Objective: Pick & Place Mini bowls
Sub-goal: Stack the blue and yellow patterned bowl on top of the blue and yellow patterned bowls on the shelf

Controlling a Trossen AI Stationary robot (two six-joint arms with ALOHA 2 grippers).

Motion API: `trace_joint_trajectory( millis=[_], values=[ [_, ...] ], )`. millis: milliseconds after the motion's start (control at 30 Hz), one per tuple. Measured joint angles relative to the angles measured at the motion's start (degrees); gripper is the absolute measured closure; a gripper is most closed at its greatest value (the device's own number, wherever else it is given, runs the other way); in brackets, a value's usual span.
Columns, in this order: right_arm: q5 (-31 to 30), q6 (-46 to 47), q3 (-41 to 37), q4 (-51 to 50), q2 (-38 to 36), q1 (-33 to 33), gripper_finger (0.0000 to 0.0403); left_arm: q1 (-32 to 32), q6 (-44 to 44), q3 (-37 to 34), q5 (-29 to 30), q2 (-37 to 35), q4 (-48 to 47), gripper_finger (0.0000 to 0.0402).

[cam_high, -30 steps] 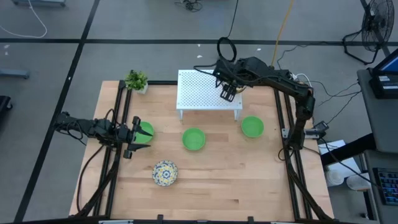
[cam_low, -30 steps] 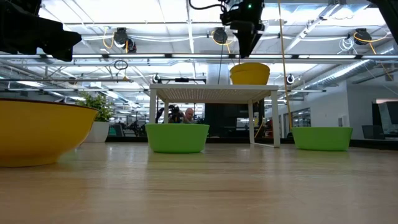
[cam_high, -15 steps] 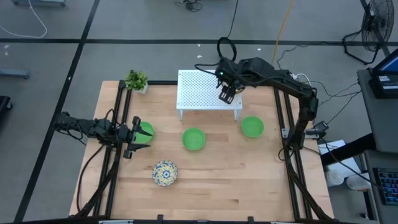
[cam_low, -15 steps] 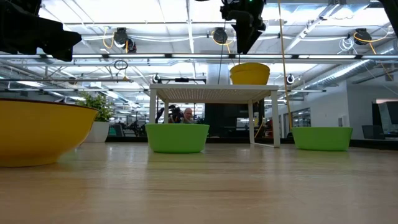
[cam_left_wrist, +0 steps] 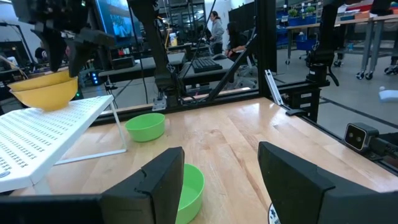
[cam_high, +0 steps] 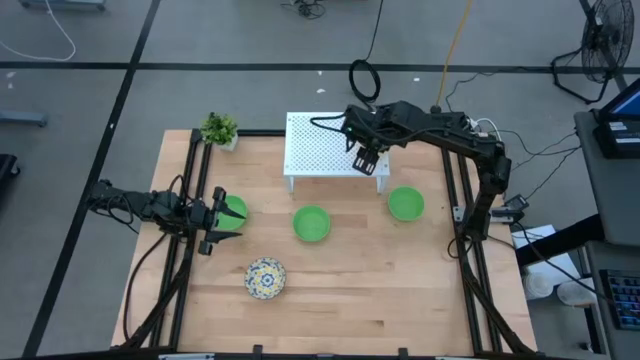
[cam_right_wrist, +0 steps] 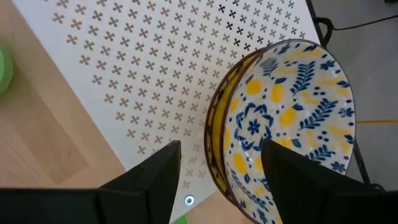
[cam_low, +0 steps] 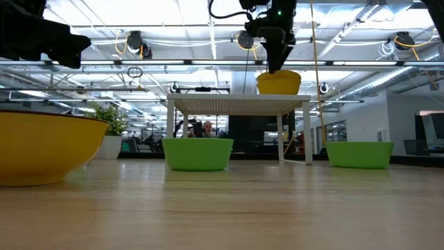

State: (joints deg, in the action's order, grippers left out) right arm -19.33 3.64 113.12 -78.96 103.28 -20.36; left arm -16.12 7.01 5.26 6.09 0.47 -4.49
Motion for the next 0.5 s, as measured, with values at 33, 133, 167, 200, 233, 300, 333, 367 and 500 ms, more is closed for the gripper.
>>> trace_joint_trajectory(
  millis=[33, 133, 167, 200, 233, 300, 333, 367, 500],
  values=[
    [0.0, 0.0, 0.0, 0.0, -0.1, 0.0, 0.0193, 0.0, 0.0, 0.0, 0.0, 0.0, 0.0, 0.0190],
    [-0.1, 0.5, 0.0, 0.8, -1.0, -0.2, 0.0193, 0.0, 0.0, 0.0, 0.0, 0.0, 0.0, 0.0190],
    [-0.1, 1.0, 0.0, 1.3, -1.2, -0.2, 0.0193, 0.0, 0.0, 0.0, 0.0, 0.0, 0.0, 0.0190],
    [-0.1, 1.7, 0.0, 1.6, -1.6, -0.2, 0.0193, 0.0, 0.0, 0.0, 0.0, 0.0, 0.0, 0.0190],
    [-0.1, 2.1, 0.0, 1.8, -1.9, -0.2, 0.0193, 0.0, 0.0, 0.0, 0.0, 0.0, 0.0, 0.0190],
    [0.0, 3.0, 0.0, 2.4, -2.5, -0.2, 0.0195, 0.0, 0.0, 0.0, 0.0, 0.0, 0.0, 0.0190],
    [0.1, 3.3, 0.0, 2.8, -2.8, -0.2, 0.0197, 0.0, 0.0, 0.0, 0.0, 0.0, 0.0, 0.0190],
    [0.1, 3.8, 0.0, 3.0, -3.2, -0.2, 0.0201, 0.0, 0.0, 0.0, 0.0, 0.0, 0.0, 0.0190],
    [3.4, 6.5, 0.0, 5.9, -4.3, 0.5, 0.0216, 0.0, 0.0, 0.0, 0.0, 0.0, 0.0, 0.0190]
  ],
)
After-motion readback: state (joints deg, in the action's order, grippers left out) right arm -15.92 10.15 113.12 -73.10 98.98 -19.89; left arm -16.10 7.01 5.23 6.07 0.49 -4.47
